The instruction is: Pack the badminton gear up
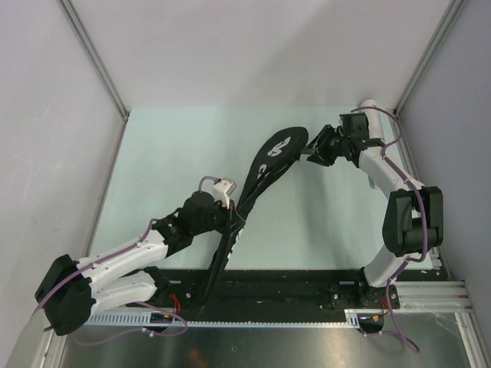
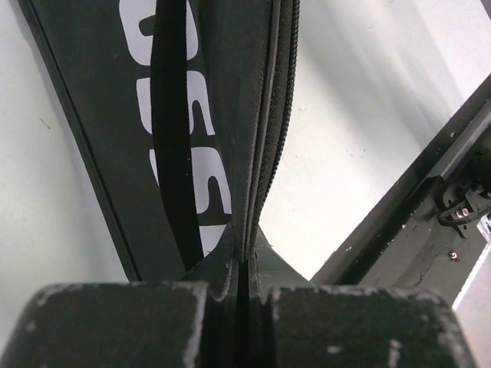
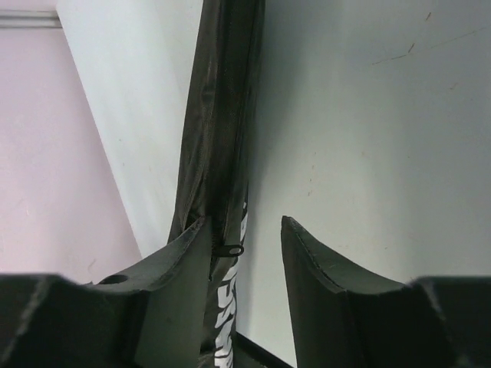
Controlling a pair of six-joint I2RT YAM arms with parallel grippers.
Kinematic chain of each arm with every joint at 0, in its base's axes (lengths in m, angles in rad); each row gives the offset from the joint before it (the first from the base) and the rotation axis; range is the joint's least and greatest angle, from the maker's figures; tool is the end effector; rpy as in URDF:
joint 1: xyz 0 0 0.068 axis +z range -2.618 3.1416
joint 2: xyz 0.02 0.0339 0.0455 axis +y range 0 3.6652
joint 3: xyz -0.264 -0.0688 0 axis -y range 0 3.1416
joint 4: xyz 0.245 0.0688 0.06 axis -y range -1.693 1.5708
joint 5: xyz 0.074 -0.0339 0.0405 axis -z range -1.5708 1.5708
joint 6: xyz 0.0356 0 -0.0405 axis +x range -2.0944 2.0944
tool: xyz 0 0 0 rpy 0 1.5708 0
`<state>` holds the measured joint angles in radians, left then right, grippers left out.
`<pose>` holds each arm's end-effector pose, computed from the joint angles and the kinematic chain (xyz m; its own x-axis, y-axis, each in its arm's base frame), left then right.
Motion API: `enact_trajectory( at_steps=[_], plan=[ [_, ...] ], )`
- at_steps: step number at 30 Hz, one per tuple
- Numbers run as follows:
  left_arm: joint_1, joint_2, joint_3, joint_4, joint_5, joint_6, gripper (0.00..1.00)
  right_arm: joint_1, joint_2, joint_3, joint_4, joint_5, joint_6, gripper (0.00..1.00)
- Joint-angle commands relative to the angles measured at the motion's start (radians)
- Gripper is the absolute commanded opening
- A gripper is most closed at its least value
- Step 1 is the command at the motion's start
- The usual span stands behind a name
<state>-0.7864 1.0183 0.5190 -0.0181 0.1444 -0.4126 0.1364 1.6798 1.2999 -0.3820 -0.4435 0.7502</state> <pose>0.1519 -0.1595 0.2196 -0.6364 0.0759 -0.7676 0.5825 0.6997 -0.4137 0.3697 0.0662 0.2675 -0.7937 0.5127 -0.3273 0.1514 0.6878 0.7100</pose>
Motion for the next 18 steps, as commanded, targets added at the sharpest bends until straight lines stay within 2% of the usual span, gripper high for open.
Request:
enact_trajectory(
  at_steps=[1,3,5,8,10,12,15,18],
  plan=[
    [0.003,-0.034,0.012,0.118,0.076,-0.035,0.0,0.009,-0.06,-0.094,0.141,-0.015,-0.032,0.45],
    [0.009,-0.03,0.015,0.118,0.102,-0.055,0.0,-0.007,-0.142,-0.172,0.221,0.003,-0.054,0.48],
    [0.025,-0.024,0.018,0.119,0.142,-0.101,0.0,-0.026,-0.221,-0.283,0.334,-0.01,-0.104,0.58],
    [0.065,-0.011,0.018,0.129,0.263,-0.155,0.01,-0.053,-0.264,-0.343,0.417,-0.093,-0.211,0.63],
    [0.091,-0.007,0.013,0.139,0.331,-0.178,0.0,-0.066,-0.288,-0.347,0.411,-0.13,-0.244,0.61],
    [0.105,-0.007,0.013,0.142,0.356,-0.176,0.0,-0.07,-0.331,-0.389,0.478,-0.193,-0.287,0.58],
    [0.119,-0.006,0.013,0.147,0.409,-0.189,0.0,-0.073,-0.345,-0.409,0.549,-0.289,-0.34,0.45],
    [0.133,-0.003,0.013,0.158,0.461,-0.201,0.0,-0.103,-0.318,-0.409,0.609,-0.36,-0.31,0.31]
  ],
)
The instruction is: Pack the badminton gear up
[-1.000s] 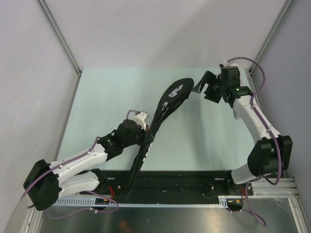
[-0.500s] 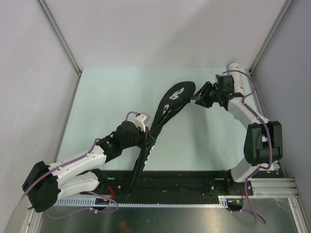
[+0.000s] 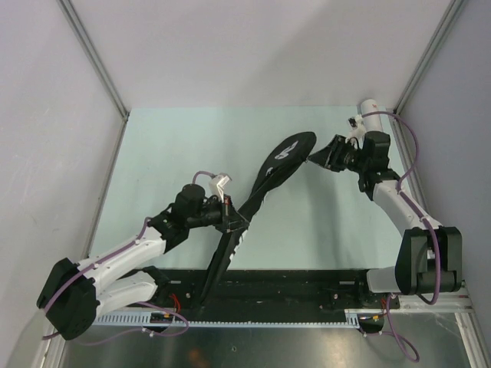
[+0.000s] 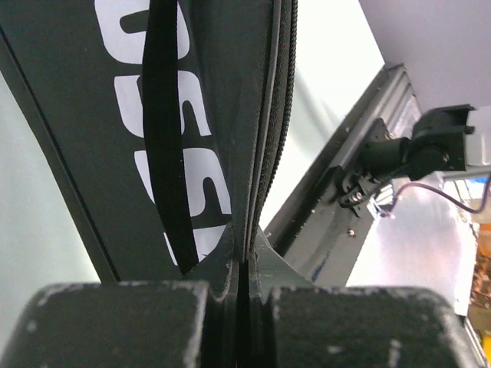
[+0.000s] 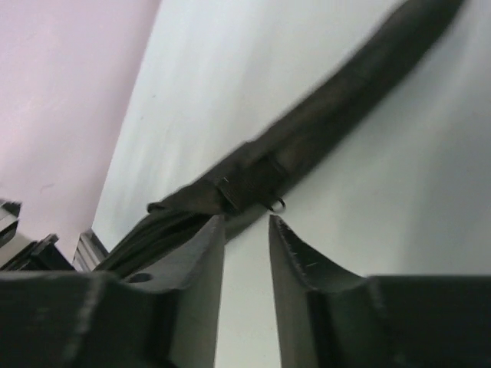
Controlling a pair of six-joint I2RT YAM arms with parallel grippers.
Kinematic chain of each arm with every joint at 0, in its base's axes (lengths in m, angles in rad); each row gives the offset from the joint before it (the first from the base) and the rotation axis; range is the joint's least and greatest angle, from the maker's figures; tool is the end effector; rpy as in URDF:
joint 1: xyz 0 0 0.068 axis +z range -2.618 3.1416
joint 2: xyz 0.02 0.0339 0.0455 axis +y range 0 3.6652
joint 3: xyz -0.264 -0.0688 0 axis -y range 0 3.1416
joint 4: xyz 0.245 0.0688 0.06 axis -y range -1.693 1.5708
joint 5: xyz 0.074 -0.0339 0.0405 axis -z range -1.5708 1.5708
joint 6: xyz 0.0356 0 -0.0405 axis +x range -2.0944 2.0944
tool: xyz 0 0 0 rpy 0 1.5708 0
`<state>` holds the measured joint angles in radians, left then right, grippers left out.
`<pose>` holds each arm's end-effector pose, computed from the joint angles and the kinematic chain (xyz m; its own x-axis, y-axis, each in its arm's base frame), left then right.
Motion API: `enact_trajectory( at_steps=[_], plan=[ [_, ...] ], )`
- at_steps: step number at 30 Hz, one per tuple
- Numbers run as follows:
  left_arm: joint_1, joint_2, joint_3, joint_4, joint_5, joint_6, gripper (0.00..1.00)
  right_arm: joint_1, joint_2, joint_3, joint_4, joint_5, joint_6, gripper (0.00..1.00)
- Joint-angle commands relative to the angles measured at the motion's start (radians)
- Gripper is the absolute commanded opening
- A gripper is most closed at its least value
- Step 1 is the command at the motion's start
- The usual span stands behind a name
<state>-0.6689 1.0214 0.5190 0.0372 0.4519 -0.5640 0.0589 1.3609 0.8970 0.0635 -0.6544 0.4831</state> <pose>0.1634 -0.1489 0.2257 -0.7593 -0.0128 -0.6506 0.5421 0.5406 -0.6433 0.3033 0.0396 0.2759 -0.6262 0.3323 -0.7053 -0.3561 0.6828 0.6379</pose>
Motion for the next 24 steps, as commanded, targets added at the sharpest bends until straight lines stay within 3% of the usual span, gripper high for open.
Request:
enact_trajectory(
  at_steps=[1,4,10,16,20,24],
  plan=[
    [0.02,-0.007,0.012,0.108,0.168,-0.059,0.0,-0.033,0.013,-0.007,0.179,-0.166,-0.038,0.31],
    [0.031,-0.017,0.01,0.113,0.197,-0.069,0.01,-0.036,0.032,-0.003,0.217,-0.191,-0.025,0.31],
    [0.049,-0.014,0.009,0.122,0.223,-0.094,0.01,-0.082,-0.029,-0.039,0.099,-0.105,0.018,0.3],
    [0.074,0.008,0.004,0.128,0.255,-0.117,0.0,-0.093,-0.198,-0.121,0.045,-0.042,0.046,0.46],
    [0.077,0.008,-0.008,0.142,0.274,-0.126,0.0,-0.094,-0.162,-0.197,0.247,-0.233,0.095,0.49],
    [0.077,0.008,-0.017,0.158,0.284,-0.135,0.0,-0.088,-0.063,-0.205,0.364,-0.287,0.16,0.38]
  ],
)
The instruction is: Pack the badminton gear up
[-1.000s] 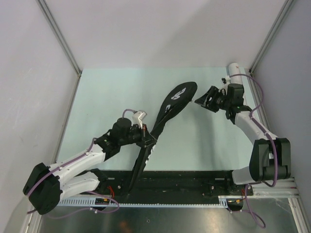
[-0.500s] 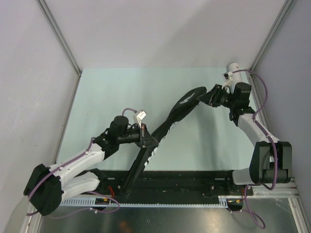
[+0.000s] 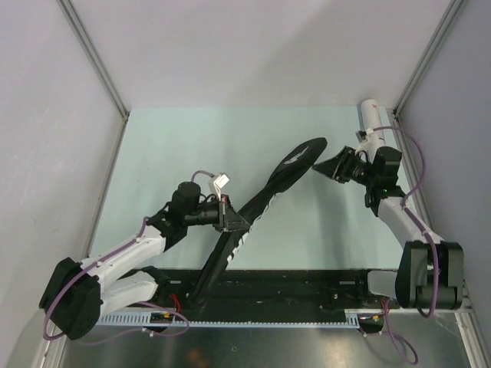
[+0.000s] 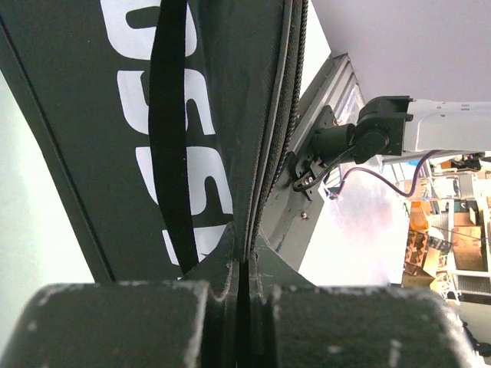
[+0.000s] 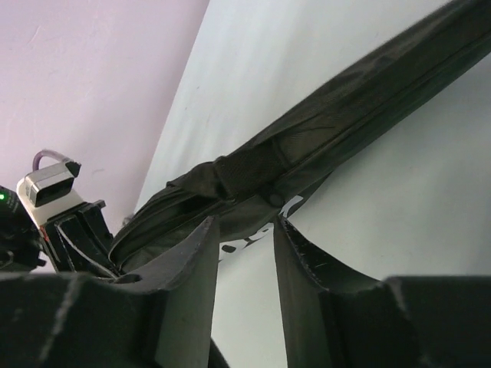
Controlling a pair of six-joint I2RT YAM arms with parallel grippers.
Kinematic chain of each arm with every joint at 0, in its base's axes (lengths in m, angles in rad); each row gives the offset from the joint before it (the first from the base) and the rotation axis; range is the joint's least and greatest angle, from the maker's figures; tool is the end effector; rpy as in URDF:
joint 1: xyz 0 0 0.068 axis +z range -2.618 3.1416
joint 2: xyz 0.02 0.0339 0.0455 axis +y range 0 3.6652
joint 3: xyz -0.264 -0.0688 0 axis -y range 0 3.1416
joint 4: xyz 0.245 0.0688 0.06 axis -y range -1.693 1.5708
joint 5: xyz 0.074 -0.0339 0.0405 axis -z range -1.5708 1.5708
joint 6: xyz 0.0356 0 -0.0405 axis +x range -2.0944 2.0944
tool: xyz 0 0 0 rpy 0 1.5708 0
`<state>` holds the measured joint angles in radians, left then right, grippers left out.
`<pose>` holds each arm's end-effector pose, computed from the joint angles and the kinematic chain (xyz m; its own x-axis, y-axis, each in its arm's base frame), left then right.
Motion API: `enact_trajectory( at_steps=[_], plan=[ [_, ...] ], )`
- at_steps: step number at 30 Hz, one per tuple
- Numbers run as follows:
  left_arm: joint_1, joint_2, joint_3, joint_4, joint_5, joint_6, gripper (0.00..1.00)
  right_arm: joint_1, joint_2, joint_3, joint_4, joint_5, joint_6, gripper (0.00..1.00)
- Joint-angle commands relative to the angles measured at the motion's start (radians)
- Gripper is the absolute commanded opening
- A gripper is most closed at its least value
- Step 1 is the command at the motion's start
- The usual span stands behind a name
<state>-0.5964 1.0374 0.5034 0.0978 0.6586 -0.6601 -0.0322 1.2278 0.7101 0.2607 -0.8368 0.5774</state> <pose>0.1696 -0.1415 0.2246 -0.8299 -0.0227 -0.5574 0.4991 0.4163 -0.7600 0.2691 0.0178 0.2681 -0.5929 0.3849 -0.7073 -0.4446 0.5759 0.6861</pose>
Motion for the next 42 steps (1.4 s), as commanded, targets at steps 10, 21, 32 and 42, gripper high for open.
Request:
enact_trajectory(
  at_steps=[10,21,32,42],
  plan=[
    [0.006,0.001,-0.005,0.105,0.095,-0.045,0.0,-0.003,0.147,-0.018,0.201,-0.12,0.054,0.35],
    [0.007,0.003,-0.009,0.105,0.102,-0.041,0.0,-0.017,0.176,-0.017,0.31,-0.162,0.087,0.4],
    [0.007,0.004,-0.012,0.108,0.108,-0.036,0.0,-0.018,0.197,-0.008,0.327,-0.171,0.095,0.25],
    [0.006,0.015,-0.005,0.112,0.05,-0.029,0.0,0.098,0.128,-0.008,0.204,-0.067,0.159,0.0]
  ],
)
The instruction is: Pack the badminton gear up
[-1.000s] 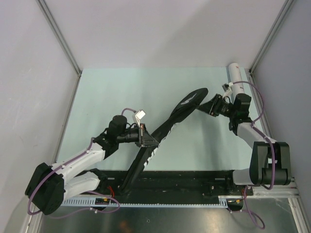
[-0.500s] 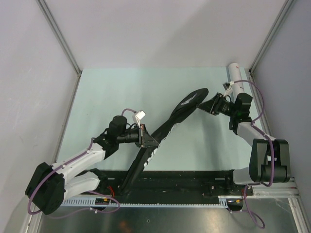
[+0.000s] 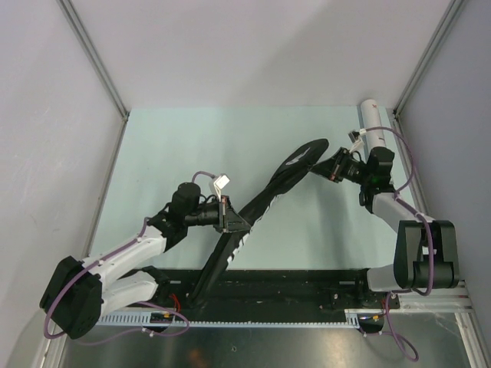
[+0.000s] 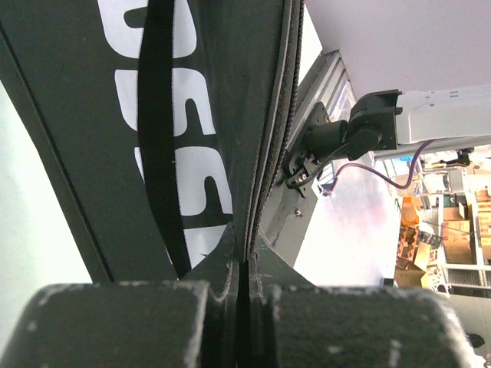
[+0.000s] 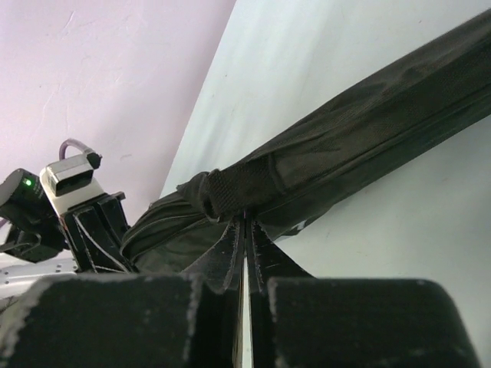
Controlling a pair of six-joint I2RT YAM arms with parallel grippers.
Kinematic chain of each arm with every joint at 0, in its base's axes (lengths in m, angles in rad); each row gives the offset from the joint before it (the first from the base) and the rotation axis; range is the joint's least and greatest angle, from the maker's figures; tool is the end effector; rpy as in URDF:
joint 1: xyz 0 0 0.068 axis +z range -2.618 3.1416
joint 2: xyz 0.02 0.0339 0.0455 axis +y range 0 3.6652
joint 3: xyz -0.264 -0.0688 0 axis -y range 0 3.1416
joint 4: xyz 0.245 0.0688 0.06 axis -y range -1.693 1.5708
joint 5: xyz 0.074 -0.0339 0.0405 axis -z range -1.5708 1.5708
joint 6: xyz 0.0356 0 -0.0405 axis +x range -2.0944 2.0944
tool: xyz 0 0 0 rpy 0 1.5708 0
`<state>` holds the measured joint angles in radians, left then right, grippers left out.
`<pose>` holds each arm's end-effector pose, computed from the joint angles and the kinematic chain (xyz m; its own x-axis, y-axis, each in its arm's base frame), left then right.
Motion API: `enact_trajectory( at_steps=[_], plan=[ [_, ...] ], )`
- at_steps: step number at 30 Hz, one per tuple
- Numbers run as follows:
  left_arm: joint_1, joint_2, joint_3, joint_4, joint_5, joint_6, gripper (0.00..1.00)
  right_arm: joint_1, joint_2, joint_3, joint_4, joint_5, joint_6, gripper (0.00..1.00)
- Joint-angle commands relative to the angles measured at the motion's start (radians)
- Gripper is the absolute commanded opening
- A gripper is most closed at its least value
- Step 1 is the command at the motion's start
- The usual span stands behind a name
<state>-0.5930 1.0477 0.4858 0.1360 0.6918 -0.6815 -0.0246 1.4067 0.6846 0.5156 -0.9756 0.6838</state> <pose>0.1696 -0.1417 0.2205 -0.8407 -0.0185 -0.5412 0.4926 0.3893 -0.7784 0.2930 0.0223 0.2378 -0.6620 0.3706 -0.6515 -0.4879 0.4468 0.7499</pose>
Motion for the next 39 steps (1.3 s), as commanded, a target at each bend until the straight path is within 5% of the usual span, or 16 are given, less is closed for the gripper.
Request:
enact_trajectory(
  at_steps=[1,8,14,17,21,23,25,30,39],
  plan=[
    [0.001,0.024,0.019,0.076,0.014,-0.003,0.0,0.112,-0.055,0.018,-0.063,0.13,0.084,0.0],
    [-0.034,0.135,0.057,0.12,-0.009,0.014,0.0,0.431,-0.014,-0.028,0.085,0.331,0.371,0.0],
    [-0.036,0.13,0.037,0.131,-0.063,0.017,0.0,0.497,0.034,-0.031,0.084,0.377,0.312,0.0],
    [-0.034,0.109,0.027,0.129,-0.066,0.016,0.26,0.483,0.041,-0.03,0.109,0.362,0.278,0.0],
    [-0.031,0.0,0.04,0.056,-0.145,0.037,0.83,0.463,0.04,-0.028,0.103,0.324,0.244,0.0],
    [-0.031,-0.051,0.11,-0.008,-0.196,0.071,0.91,0.466,0.041,-0.026,0.092,0.305,0.237,0.0],
    [-0.03,-0.051,0.173,-0.073,-0.297,0.115,0.92,0.477,0.051,-0.026,0.101,0.299,0.232,0.0],
    [-0.03,0.154,0.417,-0.064,-0.478,0.175,0.71,0.496,0.071,-0.026,0.149,0.296,0.253,0.0],
    [-0.021,0.593,0.752,-0.064,-0.342,0.215,0.76,0.497,0.035,-0.026,0.112,0.291,0.237,0.0]
  ],
)
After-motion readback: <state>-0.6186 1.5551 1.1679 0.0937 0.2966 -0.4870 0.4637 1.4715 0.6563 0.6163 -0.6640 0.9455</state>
